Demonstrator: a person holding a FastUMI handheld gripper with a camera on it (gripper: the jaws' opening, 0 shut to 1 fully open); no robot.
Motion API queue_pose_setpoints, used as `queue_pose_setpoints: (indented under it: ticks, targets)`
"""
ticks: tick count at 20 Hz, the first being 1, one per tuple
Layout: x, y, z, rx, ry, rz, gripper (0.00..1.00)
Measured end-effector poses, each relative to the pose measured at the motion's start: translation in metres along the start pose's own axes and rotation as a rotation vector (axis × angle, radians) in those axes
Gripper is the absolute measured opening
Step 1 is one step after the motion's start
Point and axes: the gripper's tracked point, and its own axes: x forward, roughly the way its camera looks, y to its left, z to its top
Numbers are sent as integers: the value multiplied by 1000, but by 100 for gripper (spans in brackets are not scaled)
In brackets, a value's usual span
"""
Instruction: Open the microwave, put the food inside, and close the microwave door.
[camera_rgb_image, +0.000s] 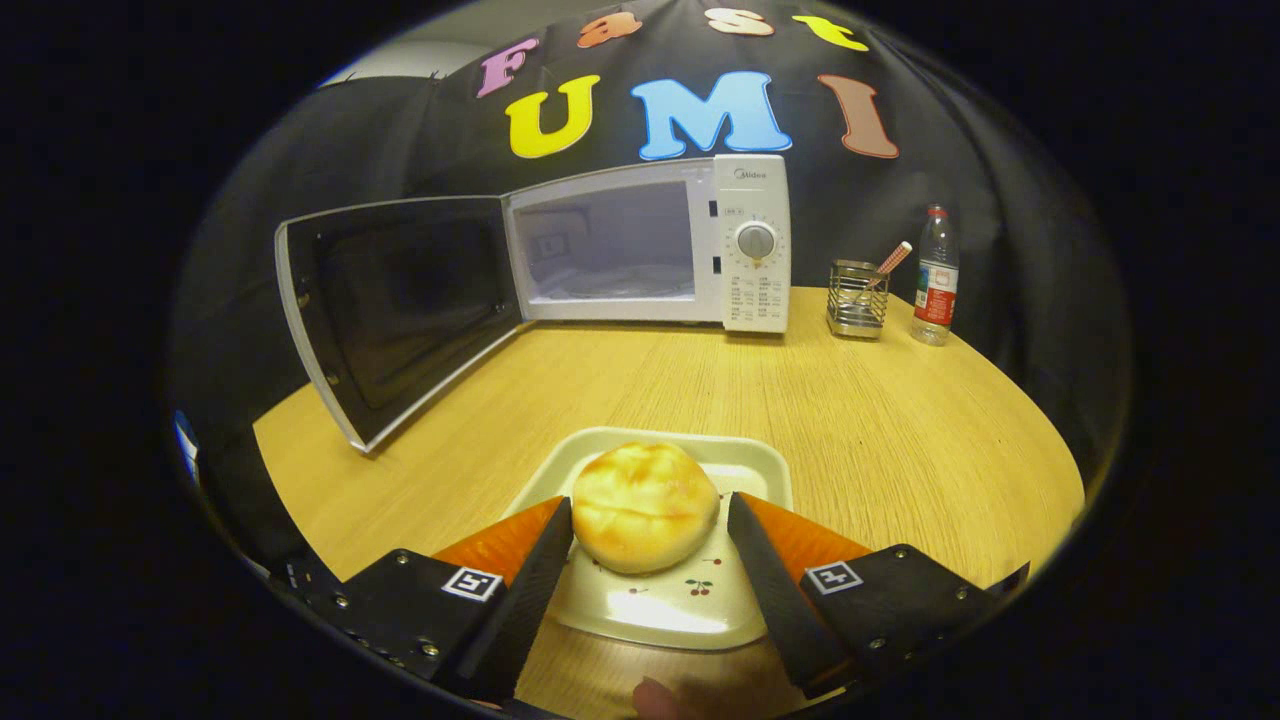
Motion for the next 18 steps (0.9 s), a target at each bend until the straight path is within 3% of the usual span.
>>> queue_pose_setpoints:
  ticks: [2, 4, 7, 14, 18]
  targets:
    - [-2, 0, 5, -11, -32, -1, 92]
    - [-4, 1, 8, -28, -45, -4, 80]
    - [-14, 2, 21, -73, -110, -22, 71]
    - [-23, 43, 85, -196, -214, 38, 71]
    - [-8, 67, 127, -203, -255, 70, 71]
